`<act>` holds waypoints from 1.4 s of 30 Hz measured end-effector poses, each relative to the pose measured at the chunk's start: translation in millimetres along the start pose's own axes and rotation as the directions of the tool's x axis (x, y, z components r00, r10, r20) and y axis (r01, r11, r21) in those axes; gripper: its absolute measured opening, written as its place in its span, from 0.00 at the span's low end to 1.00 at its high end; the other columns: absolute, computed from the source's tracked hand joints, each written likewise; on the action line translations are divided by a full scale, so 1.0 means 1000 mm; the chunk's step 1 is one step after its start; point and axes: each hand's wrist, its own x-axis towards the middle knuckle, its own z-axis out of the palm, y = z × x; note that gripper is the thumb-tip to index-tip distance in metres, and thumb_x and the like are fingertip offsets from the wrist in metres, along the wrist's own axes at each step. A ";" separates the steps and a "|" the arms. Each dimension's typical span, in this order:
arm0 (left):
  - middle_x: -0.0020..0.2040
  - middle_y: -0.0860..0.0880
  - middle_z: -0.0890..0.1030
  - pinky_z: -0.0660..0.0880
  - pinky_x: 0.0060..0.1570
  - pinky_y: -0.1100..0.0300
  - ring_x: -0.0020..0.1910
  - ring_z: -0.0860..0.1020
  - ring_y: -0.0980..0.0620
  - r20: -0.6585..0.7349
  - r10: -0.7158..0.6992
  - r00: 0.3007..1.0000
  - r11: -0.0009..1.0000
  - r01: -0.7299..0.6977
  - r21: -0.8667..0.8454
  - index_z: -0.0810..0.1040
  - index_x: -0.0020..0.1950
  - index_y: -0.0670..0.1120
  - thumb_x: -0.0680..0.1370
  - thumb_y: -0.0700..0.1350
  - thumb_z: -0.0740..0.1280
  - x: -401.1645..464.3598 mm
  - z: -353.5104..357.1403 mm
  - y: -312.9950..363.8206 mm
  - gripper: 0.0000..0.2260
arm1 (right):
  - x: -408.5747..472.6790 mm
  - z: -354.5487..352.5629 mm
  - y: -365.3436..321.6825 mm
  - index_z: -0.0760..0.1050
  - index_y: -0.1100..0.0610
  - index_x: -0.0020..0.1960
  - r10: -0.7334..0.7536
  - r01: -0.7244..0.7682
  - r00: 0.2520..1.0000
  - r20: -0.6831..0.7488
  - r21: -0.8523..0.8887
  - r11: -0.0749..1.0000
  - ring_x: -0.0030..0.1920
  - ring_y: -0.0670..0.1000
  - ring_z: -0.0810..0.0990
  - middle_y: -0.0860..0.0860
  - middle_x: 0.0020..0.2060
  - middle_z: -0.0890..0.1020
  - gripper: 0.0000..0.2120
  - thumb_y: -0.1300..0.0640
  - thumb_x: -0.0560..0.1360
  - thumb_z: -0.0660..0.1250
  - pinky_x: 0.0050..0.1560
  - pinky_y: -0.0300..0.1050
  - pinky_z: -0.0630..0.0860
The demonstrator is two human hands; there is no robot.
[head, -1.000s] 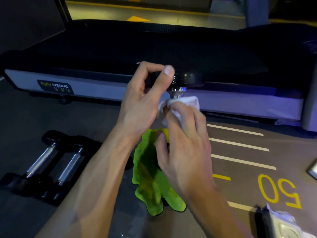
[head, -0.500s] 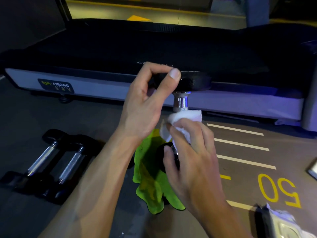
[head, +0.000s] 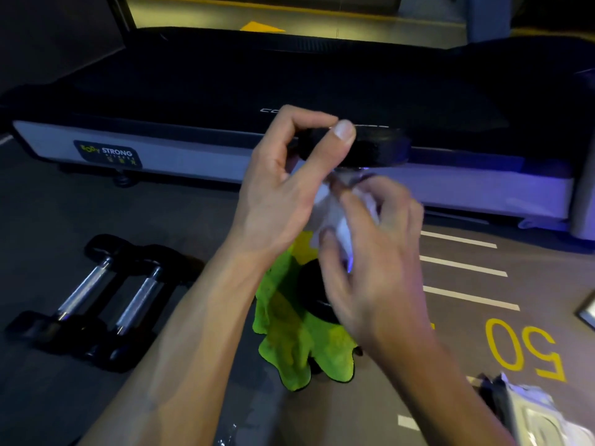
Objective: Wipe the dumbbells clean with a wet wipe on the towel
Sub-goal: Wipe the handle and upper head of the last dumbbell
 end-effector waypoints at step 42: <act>0.56 0.51 0.84 0.78 0.59 0.56 0.57 0.82 0.54 -0.074 0.008 0.997 0.998 -0.004 0.064 0.77 0.54 0.50 0.69 0.61 0.78 -0.008 0.015 0.005 0.22 | -0.031 -0.012 0.019 0.86 0.42 0.45 0.158 -0.211 0.919 0.362 0.111 0.971 0.48 0.45 0.75 0.39 0.43 0.80 0.11 0.38 0.69 0.71 0.47 0.44 0.72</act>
